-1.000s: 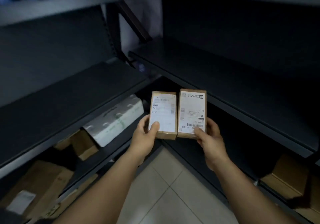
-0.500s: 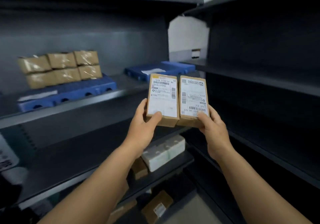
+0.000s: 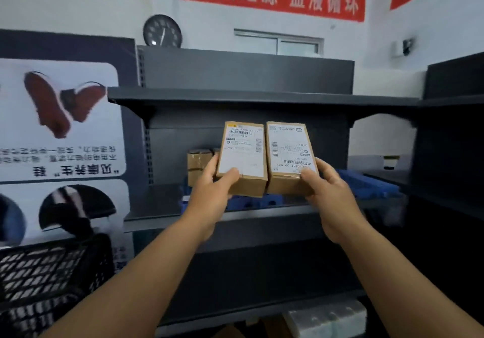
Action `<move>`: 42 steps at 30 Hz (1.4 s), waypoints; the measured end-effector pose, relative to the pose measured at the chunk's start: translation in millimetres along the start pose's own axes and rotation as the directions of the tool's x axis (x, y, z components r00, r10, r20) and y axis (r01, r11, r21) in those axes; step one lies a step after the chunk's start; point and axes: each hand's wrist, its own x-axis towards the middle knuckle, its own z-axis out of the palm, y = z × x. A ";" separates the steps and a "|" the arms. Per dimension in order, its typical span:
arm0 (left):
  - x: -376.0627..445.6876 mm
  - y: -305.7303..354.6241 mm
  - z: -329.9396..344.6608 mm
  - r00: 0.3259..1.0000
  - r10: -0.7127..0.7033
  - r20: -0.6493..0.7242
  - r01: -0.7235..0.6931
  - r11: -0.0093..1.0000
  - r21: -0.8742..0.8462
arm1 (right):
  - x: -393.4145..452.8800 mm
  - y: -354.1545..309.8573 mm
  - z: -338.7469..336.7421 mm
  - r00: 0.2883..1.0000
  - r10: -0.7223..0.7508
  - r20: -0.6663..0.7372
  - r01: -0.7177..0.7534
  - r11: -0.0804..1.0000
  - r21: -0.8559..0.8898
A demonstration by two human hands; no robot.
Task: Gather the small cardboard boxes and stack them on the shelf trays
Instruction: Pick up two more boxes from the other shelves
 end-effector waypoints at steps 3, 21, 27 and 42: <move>28.5 11.0 -25.8 0.995 -0.058 -0.082 0.056 0.998 -0.026 | 35.5 -5.7 30.4 0.997 0.028 0.065 -0.028 1.000 -0.007; 234.8 -1.2 -58.9 0.893 -0.221 -0.393 0.256 0.966 0.039 | 264.2 22.1 148.9 0.950 0.208 0.233 -0.124 0.936 -0.329; 271.5 -21.5 -68.4 0.909 -0.124 -0.399 0.220 0.954 0.205 | 295.4 33.3 164.2 0.961 0.139 0.238 -0.020 0.896 -0.444; 305.0 -62.1 -89.5 0.914 -0.172 -0.369 0.326 0.851 0.412 | 320.9 63.9 179.8 0.960 0.141 0.241 0.035 0.795 -0.605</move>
